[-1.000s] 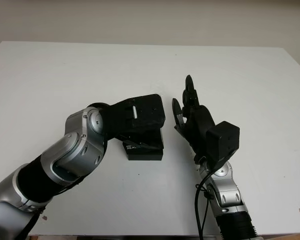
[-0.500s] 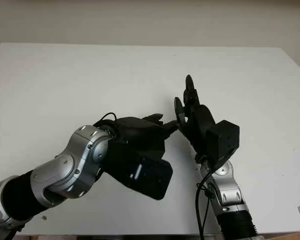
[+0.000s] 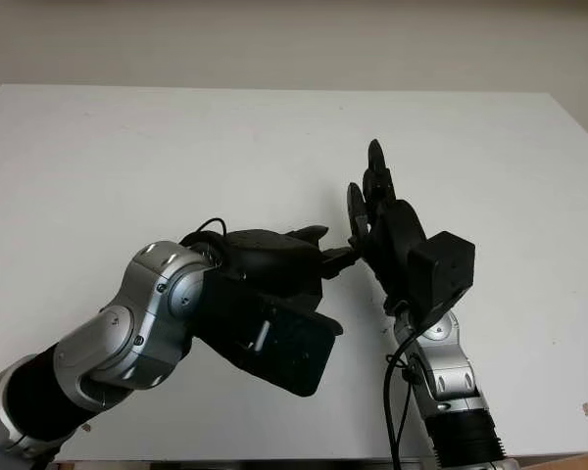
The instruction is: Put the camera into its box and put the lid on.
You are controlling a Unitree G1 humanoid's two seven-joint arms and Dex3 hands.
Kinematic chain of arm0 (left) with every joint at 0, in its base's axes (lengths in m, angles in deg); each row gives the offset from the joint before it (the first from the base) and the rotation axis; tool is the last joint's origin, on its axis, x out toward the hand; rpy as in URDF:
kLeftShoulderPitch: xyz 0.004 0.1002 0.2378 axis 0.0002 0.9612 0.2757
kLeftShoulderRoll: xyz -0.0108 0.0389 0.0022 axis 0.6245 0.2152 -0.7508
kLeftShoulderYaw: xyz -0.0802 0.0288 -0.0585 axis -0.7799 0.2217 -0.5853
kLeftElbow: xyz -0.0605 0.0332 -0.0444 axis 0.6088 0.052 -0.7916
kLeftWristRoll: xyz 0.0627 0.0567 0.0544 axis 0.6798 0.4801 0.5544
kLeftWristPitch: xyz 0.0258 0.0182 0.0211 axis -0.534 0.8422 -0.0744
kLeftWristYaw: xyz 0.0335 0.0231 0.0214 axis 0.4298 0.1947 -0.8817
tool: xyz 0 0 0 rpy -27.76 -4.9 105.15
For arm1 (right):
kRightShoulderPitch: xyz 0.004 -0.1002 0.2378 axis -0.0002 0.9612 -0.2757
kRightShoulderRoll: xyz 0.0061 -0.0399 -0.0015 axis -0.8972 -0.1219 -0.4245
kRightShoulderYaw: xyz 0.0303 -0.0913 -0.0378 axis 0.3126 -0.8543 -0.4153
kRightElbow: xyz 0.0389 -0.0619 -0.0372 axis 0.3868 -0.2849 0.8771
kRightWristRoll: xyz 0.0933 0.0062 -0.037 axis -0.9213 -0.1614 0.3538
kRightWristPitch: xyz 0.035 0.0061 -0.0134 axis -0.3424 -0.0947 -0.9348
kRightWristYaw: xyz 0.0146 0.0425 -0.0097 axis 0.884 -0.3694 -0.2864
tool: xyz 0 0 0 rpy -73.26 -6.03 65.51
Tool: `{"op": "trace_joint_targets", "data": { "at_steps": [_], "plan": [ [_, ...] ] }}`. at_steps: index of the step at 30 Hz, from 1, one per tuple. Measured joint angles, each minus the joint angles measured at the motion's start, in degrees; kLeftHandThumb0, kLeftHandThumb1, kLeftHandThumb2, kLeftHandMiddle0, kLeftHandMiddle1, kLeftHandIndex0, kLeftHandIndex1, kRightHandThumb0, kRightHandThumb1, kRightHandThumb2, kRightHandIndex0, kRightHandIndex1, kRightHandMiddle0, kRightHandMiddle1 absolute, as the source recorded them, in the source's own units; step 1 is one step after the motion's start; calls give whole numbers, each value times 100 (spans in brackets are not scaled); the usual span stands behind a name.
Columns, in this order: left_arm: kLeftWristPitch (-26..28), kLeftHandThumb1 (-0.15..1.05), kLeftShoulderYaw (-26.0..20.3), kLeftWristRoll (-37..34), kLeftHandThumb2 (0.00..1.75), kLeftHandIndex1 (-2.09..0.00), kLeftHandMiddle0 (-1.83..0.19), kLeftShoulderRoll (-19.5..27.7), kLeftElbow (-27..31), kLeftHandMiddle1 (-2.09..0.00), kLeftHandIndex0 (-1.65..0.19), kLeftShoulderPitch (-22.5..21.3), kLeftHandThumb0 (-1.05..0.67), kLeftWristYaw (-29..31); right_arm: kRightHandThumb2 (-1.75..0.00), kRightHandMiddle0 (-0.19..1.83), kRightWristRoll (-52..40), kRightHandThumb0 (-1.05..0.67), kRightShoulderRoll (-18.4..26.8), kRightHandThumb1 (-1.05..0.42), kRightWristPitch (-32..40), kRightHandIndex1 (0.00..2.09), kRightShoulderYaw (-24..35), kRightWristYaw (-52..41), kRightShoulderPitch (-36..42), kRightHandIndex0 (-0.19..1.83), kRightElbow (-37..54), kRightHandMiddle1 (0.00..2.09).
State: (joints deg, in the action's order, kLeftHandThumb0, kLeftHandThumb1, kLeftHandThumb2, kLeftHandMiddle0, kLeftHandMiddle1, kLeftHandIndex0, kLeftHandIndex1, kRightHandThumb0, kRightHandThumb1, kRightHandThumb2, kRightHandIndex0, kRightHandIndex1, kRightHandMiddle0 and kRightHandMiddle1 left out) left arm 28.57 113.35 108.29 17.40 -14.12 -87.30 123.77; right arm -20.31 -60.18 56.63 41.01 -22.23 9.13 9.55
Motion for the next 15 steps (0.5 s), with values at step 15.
{"op": "trace_joint_targets", "data": {
  "at_steps": [15],
  "plan": [
    [909,105,-2352,-1173,53,0,19,-582,-254,0,19,619,-64,-1056,-53,-18,-129,-73,44,-105,58,2,165,-32,-99,-19,-99,5]
  ]
}}
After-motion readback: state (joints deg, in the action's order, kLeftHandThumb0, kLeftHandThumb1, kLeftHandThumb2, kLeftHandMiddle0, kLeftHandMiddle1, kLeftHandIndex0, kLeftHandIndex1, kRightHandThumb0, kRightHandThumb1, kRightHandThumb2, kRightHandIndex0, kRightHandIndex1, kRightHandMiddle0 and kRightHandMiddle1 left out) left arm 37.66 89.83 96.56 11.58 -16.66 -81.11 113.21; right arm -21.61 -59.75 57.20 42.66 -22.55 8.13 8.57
